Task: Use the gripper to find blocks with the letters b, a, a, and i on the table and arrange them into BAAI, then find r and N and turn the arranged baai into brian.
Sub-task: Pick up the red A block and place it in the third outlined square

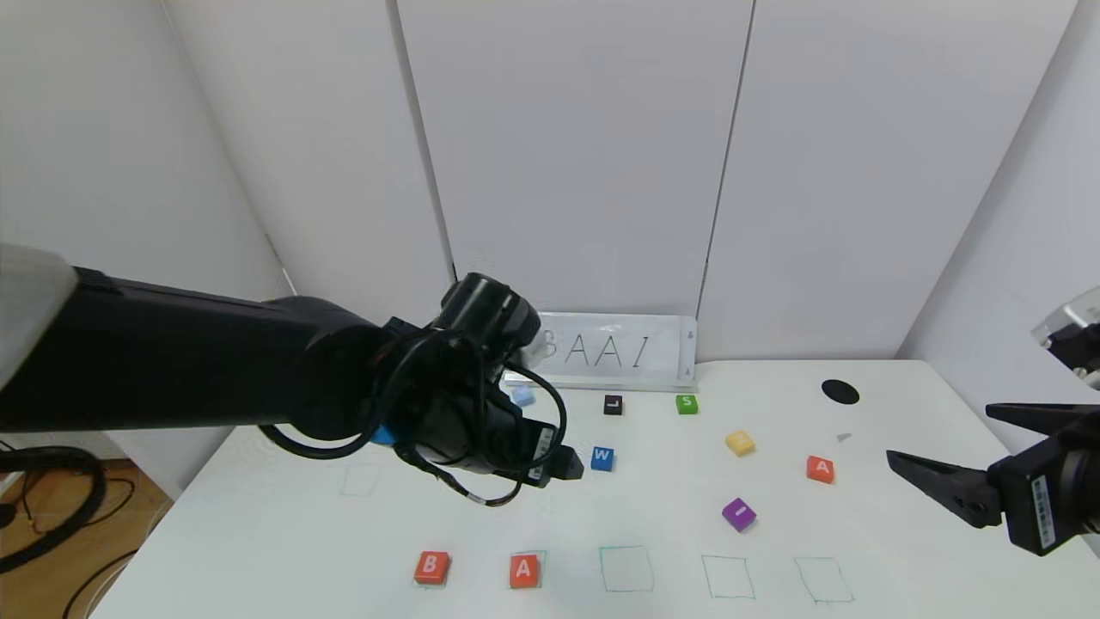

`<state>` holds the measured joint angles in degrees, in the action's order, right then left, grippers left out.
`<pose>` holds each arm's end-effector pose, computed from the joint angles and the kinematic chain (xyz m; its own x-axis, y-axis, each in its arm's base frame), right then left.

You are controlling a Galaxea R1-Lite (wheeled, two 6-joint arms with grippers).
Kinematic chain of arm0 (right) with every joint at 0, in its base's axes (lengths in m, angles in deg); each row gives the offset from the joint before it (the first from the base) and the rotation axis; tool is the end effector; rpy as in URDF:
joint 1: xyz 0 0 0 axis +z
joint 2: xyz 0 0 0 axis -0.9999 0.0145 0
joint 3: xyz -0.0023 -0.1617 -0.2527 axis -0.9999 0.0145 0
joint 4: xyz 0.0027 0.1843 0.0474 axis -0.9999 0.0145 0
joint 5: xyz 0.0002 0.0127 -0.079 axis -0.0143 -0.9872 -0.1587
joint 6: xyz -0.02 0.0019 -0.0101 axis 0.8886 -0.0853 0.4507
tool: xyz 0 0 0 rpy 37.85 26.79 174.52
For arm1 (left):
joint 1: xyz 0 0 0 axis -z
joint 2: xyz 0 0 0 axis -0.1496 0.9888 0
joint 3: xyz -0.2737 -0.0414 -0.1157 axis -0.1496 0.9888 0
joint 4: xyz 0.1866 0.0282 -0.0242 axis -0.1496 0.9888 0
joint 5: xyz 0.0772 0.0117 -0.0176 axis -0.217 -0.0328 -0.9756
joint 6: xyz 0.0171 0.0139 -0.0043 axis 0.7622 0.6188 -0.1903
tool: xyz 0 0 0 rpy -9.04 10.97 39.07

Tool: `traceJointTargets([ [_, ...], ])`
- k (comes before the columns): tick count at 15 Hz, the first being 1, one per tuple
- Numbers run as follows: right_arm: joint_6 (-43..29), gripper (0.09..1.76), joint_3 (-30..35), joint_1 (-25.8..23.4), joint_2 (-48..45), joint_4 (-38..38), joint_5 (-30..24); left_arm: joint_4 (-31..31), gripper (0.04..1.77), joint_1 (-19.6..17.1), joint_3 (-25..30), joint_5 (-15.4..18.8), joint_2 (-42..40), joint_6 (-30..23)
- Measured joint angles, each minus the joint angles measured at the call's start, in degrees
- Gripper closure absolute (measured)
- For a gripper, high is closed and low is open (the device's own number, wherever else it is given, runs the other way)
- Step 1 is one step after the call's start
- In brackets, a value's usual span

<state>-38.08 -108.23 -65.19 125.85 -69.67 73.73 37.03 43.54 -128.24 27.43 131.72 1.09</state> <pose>0.1565 0.0649 0.2192 0.8629 0.1770 -0.4734 -0.2768 0.9493 -0.1494 0.2843 -0.1974 0.1659 0.5150 -0.3082 -0.7999 0.3717 0.9211 -0.1156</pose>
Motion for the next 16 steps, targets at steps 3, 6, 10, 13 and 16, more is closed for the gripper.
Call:
traceJointTargets([
  [3,-0.7,0.14,-0.2,0.0,0.4,0.1,0.7,-2.3,0.13,-1.5,5.2,-9.5,-5.4,-0.5],
  [6,-2.7,0.14,-0.5,0.9,1.0,0.0,3.7,-9.6,0.12,-3.2,9.1,-12.6,-10.0,-0.5],
  [10,-6.8,0.14,-2.4,-0.8,5.0,0.2,4.8,-9.9,0.11,-5.7,9.4,-12.5,-14.2,-0.3],
  [13,-9.8,0.14,-5.8,-5.6,11.2,0.6,4.7,-9.8,0.11,-7.3,9.5,-10.4,-16.9,0.0],
  [16,-14.1,0.14,-8.6,-9.6,18.6,0.9,4.2,-9.8,0.1,-9.4,9.5,-9.0,-18.6,0.5],
])
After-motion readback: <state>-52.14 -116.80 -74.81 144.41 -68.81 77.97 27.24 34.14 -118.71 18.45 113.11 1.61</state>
